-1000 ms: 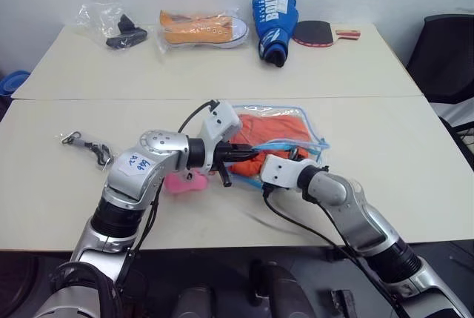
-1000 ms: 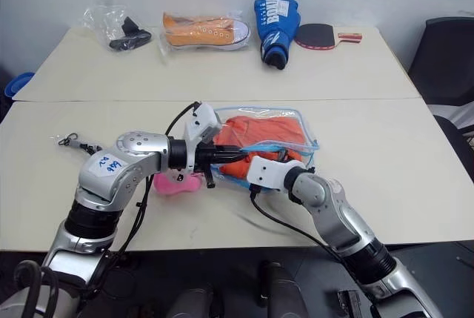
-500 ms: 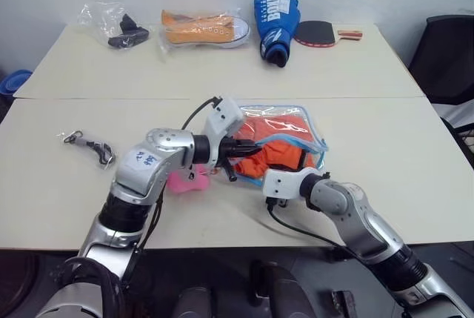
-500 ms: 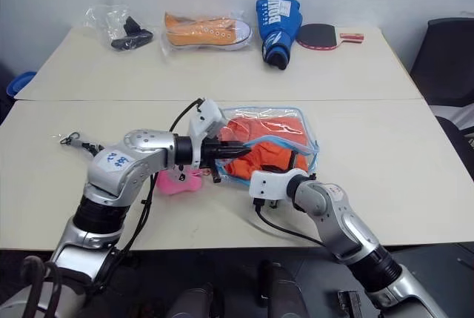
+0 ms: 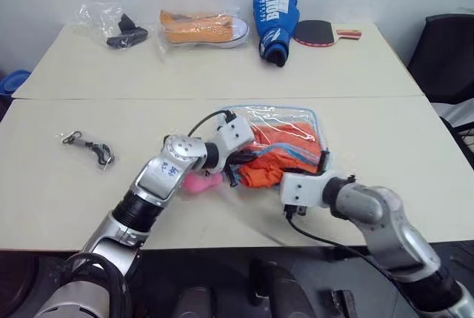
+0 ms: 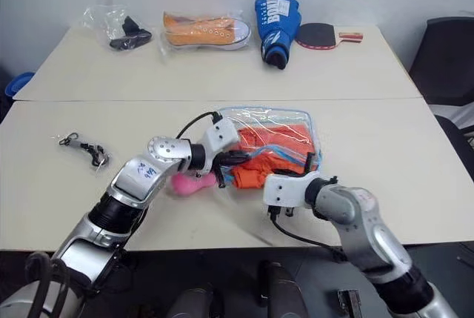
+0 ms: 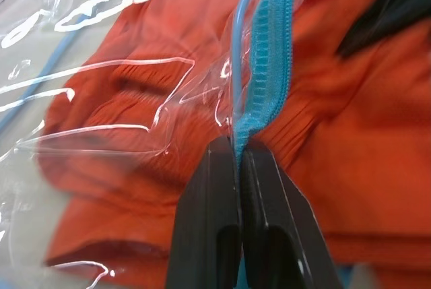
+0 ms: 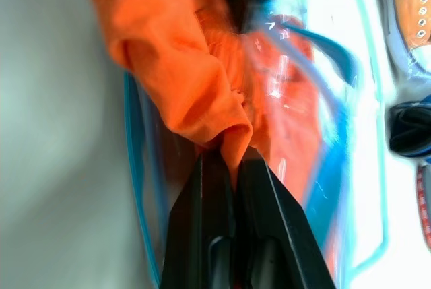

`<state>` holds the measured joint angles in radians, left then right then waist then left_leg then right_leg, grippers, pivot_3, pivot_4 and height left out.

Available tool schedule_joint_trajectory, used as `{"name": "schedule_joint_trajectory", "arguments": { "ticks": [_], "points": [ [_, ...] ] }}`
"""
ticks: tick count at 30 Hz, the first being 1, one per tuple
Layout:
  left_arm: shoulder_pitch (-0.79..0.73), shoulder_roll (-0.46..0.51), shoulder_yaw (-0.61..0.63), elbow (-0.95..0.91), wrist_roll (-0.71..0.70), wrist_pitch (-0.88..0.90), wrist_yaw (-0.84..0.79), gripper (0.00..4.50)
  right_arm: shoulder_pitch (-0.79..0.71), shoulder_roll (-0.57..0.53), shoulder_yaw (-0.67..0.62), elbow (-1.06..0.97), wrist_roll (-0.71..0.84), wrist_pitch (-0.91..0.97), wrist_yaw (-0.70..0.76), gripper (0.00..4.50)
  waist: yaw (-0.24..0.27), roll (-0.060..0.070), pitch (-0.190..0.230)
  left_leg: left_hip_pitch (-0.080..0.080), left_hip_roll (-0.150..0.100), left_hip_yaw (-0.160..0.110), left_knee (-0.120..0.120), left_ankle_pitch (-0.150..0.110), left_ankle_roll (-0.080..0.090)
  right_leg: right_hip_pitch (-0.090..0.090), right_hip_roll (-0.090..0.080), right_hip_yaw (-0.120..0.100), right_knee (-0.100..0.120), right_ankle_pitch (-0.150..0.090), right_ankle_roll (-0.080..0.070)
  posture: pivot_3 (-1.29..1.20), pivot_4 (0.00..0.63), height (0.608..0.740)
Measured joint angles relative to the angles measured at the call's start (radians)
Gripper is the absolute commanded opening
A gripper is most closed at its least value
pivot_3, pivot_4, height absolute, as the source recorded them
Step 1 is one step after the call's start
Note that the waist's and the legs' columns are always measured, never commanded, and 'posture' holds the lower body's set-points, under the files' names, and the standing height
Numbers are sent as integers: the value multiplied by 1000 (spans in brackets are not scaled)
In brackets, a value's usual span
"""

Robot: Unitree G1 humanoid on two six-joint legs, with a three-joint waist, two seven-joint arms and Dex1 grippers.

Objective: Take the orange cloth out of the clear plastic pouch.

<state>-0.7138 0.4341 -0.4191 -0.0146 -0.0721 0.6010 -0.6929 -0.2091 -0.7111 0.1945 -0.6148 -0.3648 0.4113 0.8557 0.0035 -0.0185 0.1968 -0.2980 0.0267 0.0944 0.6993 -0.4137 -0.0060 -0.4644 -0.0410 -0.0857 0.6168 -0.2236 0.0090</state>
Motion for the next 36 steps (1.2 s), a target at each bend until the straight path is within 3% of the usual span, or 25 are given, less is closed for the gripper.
{"name": "schedule_joint_trajectory", "arguments": {
  "ticks": [8, 16, 24, 30, 33, 36],
  "points": [
    [2, -5, -32, 72, 81, -120, 2, 0, -37, -99, -199, -185, 250, 264, 178, 38, -1, 0, 0, 0, 0, -1, 0, -1, 2, 0, 0, 0, 0, 0, 0, 0, 150, 740],
    [6, -22, -27, 101, 107, -153, -2, 0, -207, -304, -385, -143, 437, 355, 270, 38, -1, 0, 0, 0, 0, -1, -1, -1, 3, 0, 0, -1, -1, 0, 0, 0, 150, 740],
    [12, -41, -15, 100, 109, -178, -10, 0, -374, -430, -385, 186, 463, 189, 242, 38, -1, 0, 0, -1, 0, 0, -1, -1, 4, 0, -1, -1, -2, 0, 0, 0, 150, 740],
    [24, -38, -11, 110, 124, -176, -22, 0, -510, -512, -363, 446, 364, -27, 140, 38, -2, 0, 0, -1, 0, 1, -2, -1, 3, -1, 0, -1, -3, 0, 0, 0, 150, 740],
    [24, -39, -11, 109, 128, -177, -31, 0, -458, -524, -377, 524, 304, -129, 69, 38, -1, 0, 0, 0, 1, 2, -3, -1, 3, 0, -1, -1, -3, 0, 0, 0, 150, 740],
    [34, -29, -11, 90, 129, -178, -52, 0, -212, -498, -456, 489, 269, -145, 32, 38, 3, 0, 0, 0, 2, 1, -4, 0, 2, 0, 0, -1, -4, 0, 0, 0, 150, 740]
  ]
}}
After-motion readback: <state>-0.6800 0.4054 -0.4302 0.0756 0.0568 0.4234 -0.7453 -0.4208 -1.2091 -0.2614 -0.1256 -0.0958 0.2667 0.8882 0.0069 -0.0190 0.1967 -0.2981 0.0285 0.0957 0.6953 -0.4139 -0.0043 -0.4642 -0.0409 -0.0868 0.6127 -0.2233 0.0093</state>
